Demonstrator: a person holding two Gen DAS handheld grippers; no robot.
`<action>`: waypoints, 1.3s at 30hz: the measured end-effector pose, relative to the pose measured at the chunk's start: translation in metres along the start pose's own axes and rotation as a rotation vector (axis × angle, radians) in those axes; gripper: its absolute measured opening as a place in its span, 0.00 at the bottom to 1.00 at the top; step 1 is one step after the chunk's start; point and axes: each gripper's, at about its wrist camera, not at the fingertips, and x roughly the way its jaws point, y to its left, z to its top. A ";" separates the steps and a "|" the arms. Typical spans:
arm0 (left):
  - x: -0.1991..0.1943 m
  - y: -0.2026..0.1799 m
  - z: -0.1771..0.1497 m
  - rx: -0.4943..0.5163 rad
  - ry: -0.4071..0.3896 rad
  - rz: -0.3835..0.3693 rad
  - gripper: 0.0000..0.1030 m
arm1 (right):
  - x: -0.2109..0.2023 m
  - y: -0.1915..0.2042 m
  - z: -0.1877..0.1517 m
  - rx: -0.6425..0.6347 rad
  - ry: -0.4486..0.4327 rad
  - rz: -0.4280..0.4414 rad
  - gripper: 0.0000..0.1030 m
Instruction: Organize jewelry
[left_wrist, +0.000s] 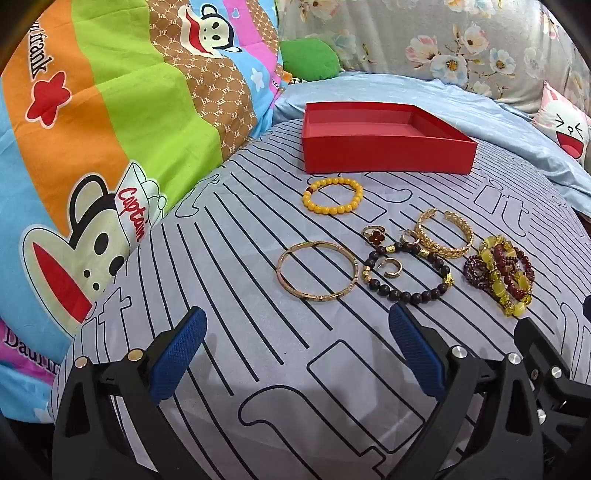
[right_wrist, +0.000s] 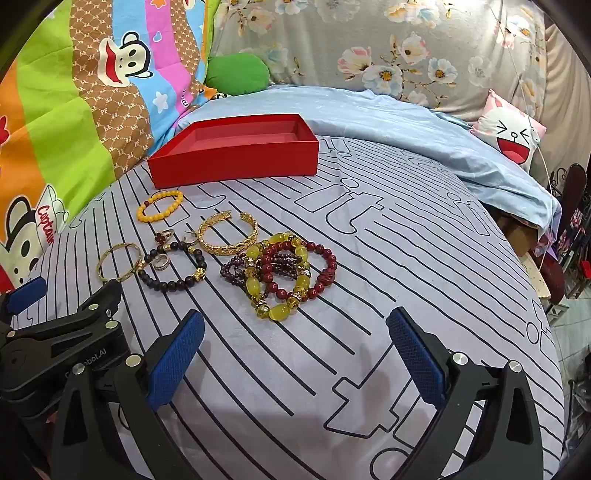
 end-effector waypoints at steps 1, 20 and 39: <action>-0.003 -0.010 -0.006 -0.002 0.000 0.001 0.92 | 0.000 0.000 0.000 -0.001 0.001 -0.001 0.94; -0.004 -0.010 -0.005 0.001 0.000 0.002 0.92 | 0.000 0.000 0.001 -0.001 0.004 -0.002 0.94; -0.003 -0.012 -0.005 0.006 0.006 0.003 0.91 | 0.000 0.000 0.001 -0.001 0.009 -0.001 0.94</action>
